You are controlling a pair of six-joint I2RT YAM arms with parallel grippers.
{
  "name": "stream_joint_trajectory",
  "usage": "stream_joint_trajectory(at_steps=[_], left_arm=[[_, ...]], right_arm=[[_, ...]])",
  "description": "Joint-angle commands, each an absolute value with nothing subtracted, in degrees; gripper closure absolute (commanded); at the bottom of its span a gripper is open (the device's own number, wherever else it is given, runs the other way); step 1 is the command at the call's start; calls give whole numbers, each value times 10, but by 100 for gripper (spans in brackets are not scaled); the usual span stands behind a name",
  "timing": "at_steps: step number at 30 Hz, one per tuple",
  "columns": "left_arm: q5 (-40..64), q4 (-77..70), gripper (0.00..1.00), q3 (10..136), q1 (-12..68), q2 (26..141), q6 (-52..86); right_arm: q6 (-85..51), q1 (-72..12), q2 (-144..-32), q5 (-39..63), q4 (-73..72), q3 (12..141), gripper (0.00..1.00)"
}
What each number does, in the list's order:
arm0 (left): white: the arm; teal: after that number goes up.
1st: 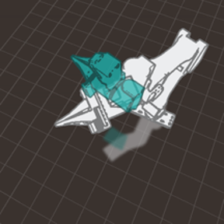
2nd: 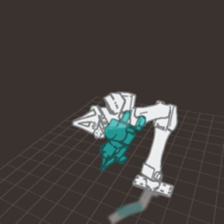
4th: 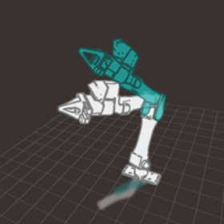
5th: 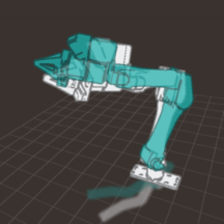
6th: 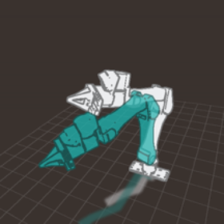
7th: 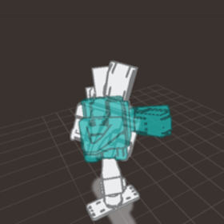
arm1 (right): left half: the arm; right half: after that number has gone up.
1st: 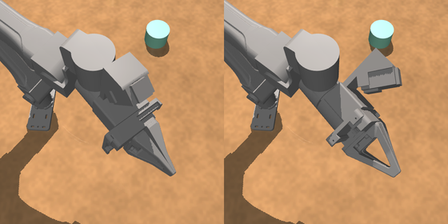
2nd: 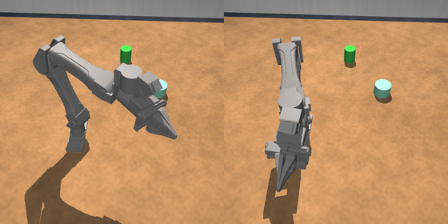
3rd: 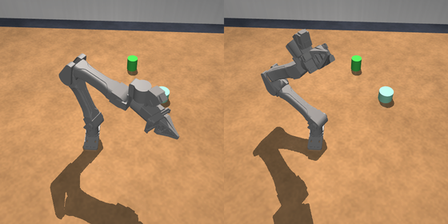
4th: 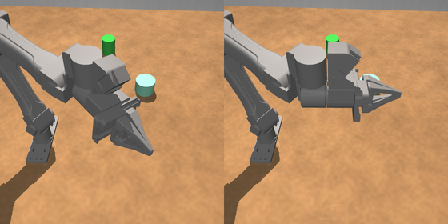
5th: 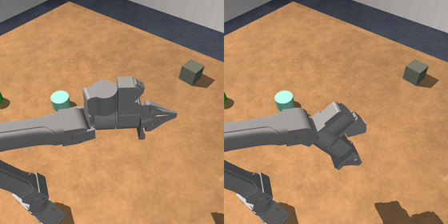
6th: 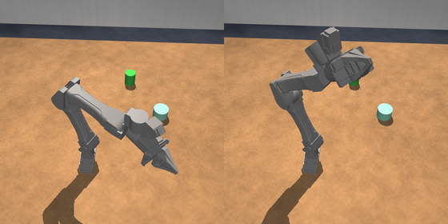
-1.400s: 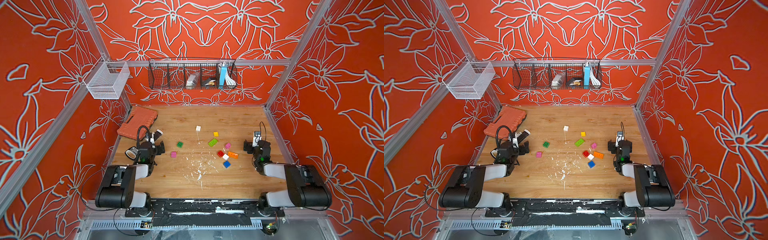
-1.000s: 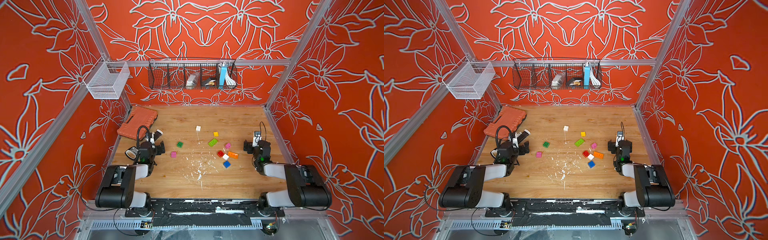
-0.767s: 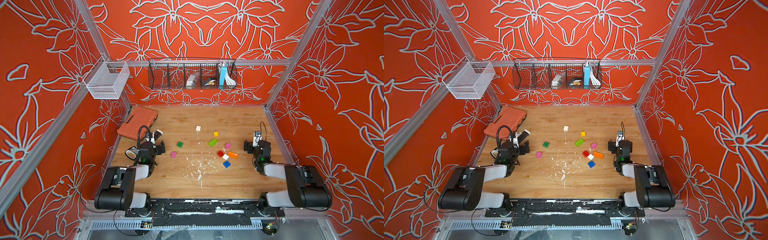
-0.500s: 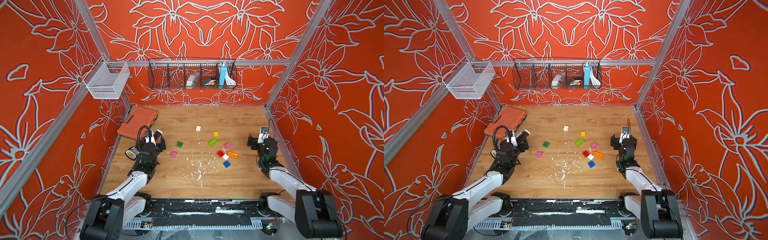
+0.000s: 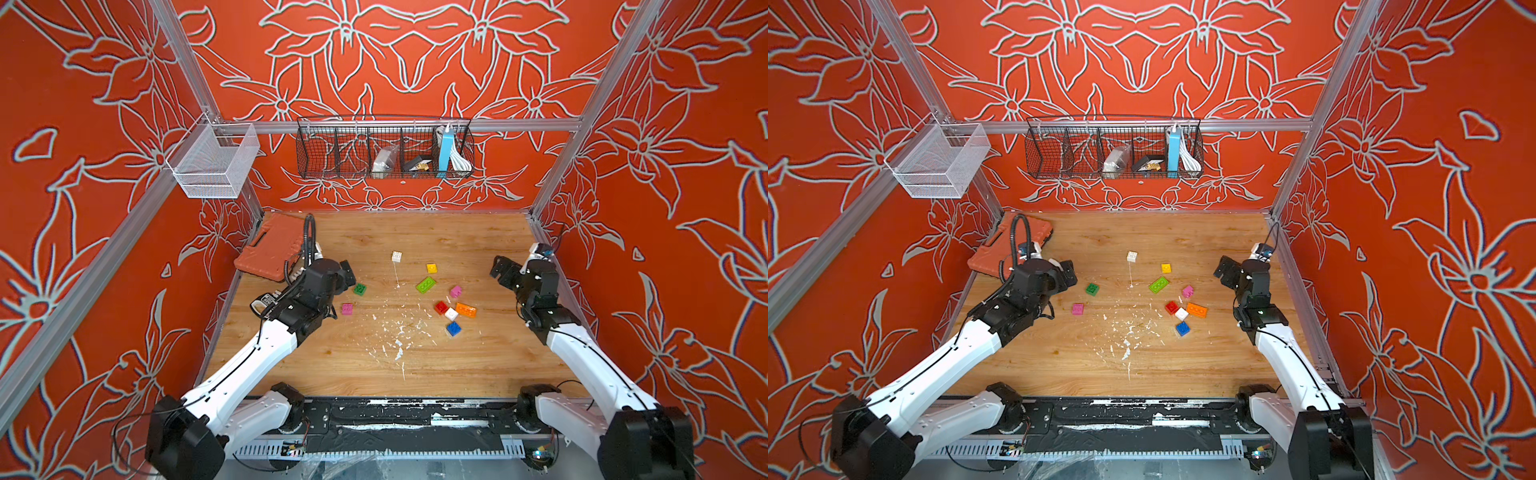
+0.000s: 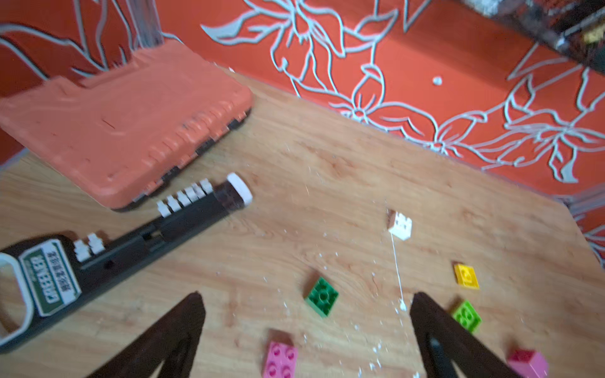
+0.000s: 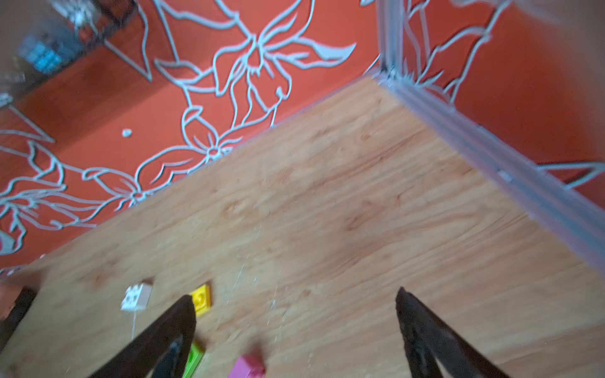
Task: Assemble the letter r with lego
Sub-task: Pick up the lego brick from the center of the board.
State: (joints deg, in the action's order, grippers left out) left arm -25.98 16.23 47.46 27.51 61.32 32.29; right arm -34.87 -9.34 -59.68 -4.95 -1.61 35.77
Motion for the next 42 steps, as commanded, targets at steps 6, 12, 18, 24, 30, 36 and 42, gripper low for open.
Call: stream_joint_trajectory(at_steps=[6, 12, 18, 24, 30, 36, 42], left_arm=[[-217, 326, 1, 541, 390, 715, 385], [-118, 334, 1, 530, 407, 737, 385], [-68, 348, 1, 502, 409, 751, 376], [-83, 369, 5, 486, 403, 758, 402], [-67, 385, 10, 507, 317, 801, 394], [-89, 407, 10, 561, 265, 871, 362], [-74, 386, 19, 589, 227, 919, 329]], right_arm=[[-412, -276, -638, -66, 121, 397, 2], [-418, -362, -616, -86, 186, 399, 2], [-367, -399, -594, -23, 268, 409, 2], [-324, -403, -614, -35, 409, 470, 4], [-296, -400, -661, -40, 503, 554, 6], [-280, -400, -682, 13, 515, 596, 6], [-275, -399, -676, 30, 503, 603, 8]])
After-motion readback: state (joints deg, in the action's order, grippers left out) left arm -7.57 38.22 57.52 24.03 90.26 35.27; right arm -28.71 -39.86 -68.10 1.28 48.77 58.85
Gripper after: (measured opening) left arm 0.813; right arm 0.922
